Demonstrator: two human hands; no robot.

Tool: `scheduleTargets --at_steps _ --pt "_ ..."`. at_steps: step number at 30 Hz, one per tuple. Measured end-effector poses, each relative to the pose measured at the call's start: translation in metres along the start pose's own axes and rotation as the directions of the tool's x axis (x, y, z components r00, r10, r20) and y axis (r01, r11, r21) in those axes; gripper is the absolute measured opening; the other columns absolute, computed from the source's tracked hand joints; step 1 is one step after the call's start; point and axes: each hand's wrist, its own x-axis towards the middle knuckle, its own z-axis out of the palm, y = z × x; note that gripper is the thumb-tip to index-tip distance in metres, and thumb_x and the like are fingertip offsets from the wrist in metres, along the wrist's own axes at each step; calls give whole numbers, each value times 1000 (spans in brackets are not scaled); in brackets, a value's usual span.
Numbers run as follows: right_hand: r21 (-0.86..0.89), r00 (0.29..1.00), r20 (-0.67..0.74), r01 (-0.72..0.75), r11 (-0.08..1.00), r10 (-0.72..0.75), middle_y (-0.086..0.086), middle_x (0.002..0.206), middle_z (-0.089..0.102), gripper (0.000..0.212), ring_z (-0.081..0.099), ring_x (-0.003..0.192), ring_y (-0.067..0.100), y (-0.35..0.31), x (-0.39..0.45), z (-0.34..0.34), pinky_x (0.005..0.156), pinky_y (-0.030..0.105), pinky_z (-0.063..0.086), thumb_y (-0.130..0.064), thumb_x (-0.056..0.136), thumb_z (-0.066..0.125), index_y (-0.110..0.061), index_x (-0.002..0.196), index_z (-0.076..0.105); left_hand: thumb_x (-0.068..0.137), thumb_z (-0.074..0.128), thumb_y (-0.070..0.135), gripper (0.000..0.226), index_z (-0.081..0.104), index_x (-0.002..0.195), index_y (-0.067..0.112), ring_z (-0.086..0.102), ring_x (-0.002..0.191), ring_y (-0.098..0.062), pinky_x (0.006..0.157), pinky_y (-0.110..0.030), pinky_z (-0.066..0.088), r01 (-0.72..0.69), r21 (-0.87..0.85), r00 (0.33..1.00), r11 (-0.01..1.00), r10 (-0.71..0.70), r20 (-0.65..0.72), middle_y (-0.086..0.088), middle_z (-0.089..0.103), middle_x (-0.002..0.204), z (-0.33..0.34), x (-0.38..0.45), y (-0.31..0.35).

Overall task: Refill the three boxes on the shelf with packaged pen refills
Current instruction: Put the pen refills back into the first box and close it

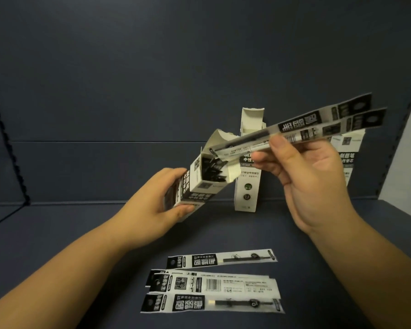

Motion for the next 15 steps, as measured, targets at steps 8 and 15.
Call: scheduleTargets --at_steps 8,15 --pt "-139 995 19 104 985 -103 -3 73 70 5 65 68 13 1 2 -6 64 29 54 -29 89 76 -26 85 76 78 66 49 64 43 137 42 51 123 4 105 -34 48 -1 -6 1000 1000 1 10 30 51 126 -1 0 -1" --pt "-175 975 80 217 960 -206 -8 78 71 11 62 67 10 -6 7 -11 64 26 52 -23 89 69 -31 86 76 76 61 58 68 45 139 38 52 125 -1 105 -37 49 -10 -19 1000 1000 11 19 26 52 128 -1 0 -2"
